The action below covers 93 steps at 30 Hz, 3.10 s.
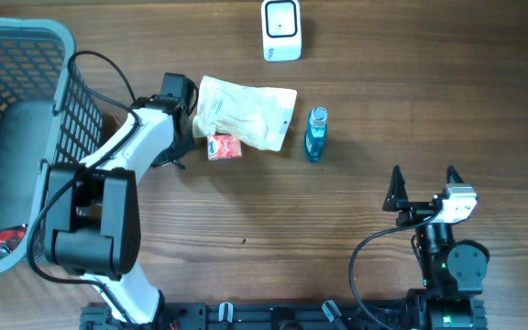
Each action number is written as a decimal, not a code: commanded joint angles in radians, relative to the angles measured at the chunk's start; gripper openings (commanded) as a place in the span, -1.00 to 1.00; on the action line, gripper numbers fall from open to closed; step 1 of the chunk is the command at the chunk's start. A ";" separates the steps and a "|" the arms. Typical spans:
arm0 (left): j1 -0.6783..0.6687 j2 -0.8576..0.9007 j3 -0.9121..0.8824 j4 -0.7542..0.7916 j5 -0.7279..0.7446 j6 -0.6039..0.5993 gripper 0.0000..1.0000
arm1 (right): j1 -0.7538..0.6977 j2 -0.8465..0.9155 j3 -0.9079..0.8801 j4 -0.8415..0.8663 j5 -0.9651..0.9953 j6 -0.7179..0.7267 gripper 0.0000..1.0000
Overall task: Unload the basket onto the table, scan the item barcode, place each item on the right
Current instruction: 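Carry the second Kleenex pack out and place it near the first, then move the left gripper back into the basket toward remaining items, then grasp the black snack bag with orange label inside the basket, left gripper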
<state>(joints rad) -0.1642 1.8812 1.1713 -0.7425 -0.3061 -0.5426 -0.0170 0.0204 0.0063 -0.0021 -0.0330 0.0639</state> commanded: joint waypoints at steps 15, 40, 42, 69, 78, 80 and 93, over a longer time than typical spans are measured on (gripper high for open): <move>-0.141 -0.009 0.082 0.183 0.564 0.138 -0.56 | -0.003 -0.003 -0.001 0.003 -0.012 0.014 1.00; 0.850 -0.448 0.419 -0.430 0.148 -0.099 1.00 | -0.003 -0.003 -0.001 0.003 -0.012 0.014 1.00; 0.936 -0.372 0.385 -0.437 0.147 -0.110 1.00 | -0.003 -0.003 -0.001 0.003 -0.012 0.014 1.00; 1.059 -0.134 -0.042 0.011 -0.002 -0.093 1.00 | -0.003 -0.003 -0.001 0.003 -0.012 0.014 1.00; 1.059 -0.108 -0.042 0.035 0.055 -0.093 -0.30 | -0.003 -0.003 -0.001 0.003 -0.012 0.015 1.00; 1.059 -0.100 -0.042 0.024 0.055 -0.093 -0.12 | -0.003 -0.003 -0.001 0.003 -0.012 0.014 1.00; 1.059 -0.068 -0.003 0.025 0.237 -0.093 -0.92 | -0.003 -0.003 -0.001 0.003 -0.012 0.014 1.00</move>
<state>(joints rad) 0.8898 1.7985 1.1534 -0.6922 -0.2142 -0.6350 -0.0170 0.0204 0.0063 -0.0021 -0.0330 0.0643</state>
